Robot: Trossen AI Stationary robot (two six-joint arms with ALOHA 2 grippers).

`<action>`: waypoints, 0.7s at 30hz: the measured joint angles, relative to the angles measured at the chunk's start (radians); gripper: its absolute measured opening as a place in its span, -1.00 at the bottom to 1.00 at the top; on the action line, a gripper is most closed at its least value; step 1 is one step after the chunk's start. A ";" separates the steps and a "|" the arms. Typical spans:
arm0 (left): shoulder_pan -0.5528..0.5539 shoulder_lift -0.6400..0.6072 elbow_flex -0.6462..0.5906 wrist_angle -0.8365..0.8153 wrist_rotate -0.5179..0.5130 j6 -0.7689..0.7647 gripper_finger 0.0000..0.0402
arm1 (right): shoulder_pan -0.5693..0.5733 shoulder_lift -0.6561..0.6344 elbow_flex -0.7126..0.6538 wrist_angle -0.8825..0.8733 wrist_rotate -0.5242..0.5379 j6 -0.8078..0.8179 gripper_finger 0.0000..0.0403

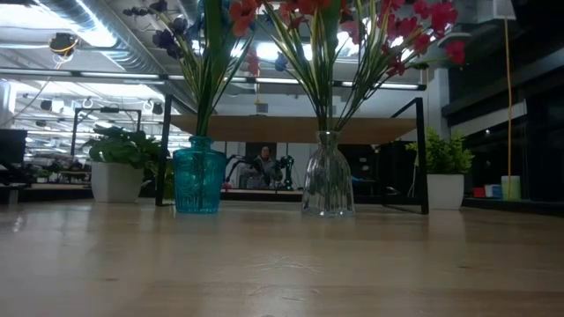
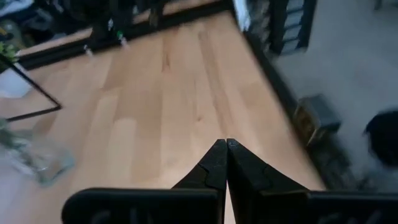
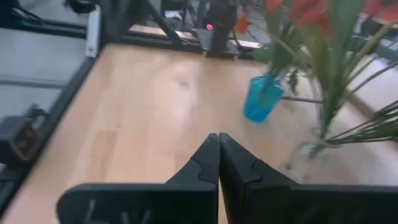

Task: Pick and place flowers into a vace then onto a shelf
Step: Put the transparent vase on top of the shelf

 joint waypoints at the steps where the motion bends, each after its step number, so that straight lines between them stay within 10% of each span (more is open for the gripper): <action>1: -0.006 -0.018 -0.041 0.070 -0.003 0.000 -0.99 | 0.006 0.010 -0.007 0.032 0.000 0.000 -0.98; 11: -0.070 -0.184 -0.407 0.395 -0.279 -0.063 -0.99 | 0.018 0.054 -0.010 0.158 0.000 -0.026 -0.91; 21: -0.092 -0.212 -0.491 0.400 -0.463 -0.137 -0.98 | -0.024 0.054 -0.010 0.150 -0.002 -0.026 -0.91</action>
